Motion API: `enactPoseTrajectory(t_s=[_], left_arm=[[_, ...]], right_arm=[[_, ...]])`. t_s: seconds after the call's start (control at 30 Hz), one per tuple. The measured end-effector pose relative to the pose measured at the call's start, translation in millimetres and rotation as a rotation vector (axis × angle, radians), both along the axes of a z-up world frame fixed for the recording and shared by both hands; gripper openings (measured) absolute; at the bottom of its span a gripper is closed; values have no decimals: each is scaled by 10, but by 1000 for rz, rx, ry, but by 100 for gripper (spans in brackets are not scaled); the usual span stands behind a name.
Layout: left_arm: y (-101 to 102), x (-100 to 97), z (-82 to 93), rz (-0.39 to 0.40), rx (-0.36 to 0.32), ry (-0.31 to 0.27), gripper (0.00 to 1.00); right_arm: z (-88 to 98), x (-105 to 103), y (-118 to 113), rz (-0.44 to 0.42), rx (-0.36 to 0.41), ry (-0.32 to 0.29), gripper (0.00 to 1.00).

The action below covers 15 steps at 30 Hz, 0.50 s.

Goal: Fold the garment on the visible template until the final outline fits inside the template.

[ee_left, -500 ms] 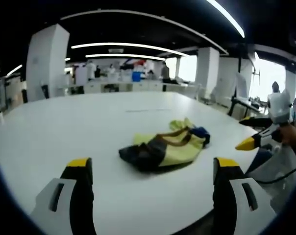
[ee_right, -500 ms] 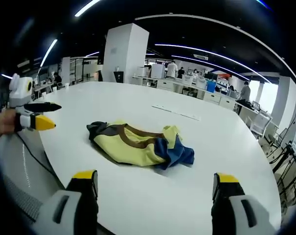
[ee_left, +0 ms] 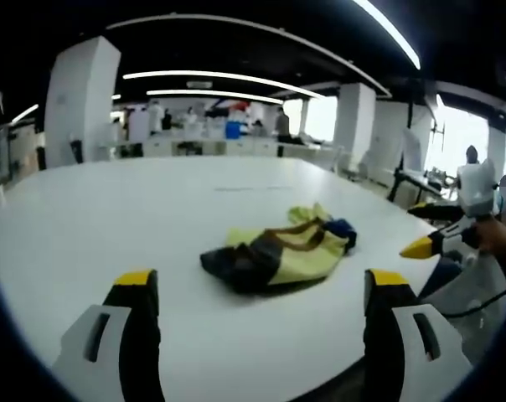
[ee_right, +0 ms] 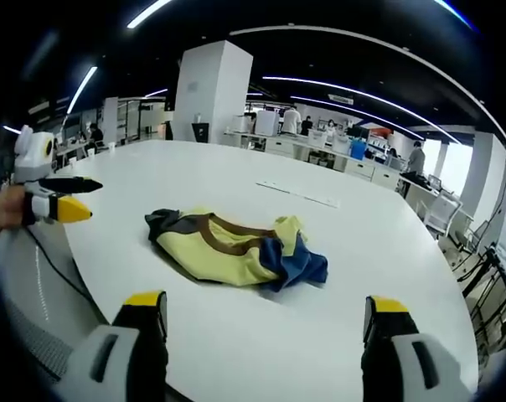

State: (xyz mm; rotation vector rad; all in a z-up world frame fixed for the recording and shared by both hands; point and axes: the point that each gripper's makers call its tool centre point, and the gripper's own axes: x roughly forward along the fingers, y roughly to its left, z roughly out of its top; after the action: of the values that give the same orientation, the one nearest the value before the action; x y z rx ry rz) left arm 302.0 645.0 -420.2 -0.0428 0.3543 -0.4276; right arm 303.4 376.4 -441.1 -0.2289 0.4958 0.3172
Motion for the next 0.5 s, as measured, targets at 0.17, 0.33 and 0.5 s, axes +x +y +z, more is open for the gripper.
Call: enactPoseTrajectory(t_s=[0.17,0.33,0.5], left_arm=[[-16,4,2,-7,6,-3,99],[-39,13,-5,-16,15,-2,99],[-38,17,-25,-17,34,4,98]], right_arm=[[1,5,5,1,1,2,98],[-5,15,-4,-4,5,5,98],[15,28,12,4,9,0,98]])
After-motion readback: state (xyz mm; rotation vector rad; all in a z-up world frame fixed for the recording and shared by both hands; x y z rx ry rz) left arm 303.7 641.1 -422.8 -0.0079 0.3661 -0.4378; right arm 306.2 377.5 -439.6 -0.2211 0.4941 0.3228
